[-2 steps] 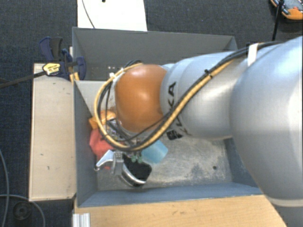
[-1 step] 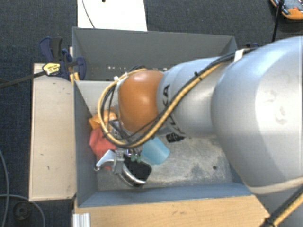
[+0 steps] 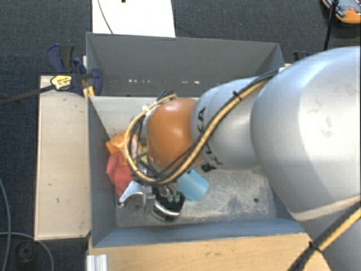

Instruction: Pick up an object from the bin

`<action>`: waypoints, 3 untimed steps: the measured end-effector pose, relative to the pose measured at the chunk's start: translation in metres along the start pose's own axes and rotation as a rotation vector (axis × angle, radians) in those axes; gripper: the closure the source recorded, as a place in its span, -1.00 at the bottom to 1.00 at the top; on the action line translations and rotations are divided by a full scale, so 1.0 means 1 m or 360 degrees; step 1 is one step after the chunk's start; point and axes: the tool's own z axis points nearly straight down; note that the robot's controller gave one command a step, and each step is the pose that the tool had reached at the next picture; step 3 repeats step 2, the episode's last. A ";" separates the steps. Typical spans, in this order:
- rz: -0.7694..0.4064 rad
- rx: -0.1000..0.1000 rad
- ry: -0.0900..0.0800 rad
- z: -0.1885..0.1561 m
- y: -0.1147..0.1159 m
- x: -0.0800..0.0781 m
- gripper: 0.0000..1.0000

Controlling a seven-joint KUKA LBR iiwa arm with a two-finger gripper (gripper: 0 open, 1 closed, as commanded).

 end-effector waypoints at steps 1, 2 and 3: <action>0.0002 0.0000 0.0000 0.000 0.000 0.000 1.00; 0.0014 0.0009 0.0004 -0.190 0.012 0.016 1.00; 0.0014 0.0009 0.0004 -0.190 0.012 0.016 1.00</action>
Offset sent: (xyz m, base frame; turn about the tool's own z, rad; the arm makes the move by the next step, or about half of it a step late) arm -0.0185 0.0082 0.1871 0.0116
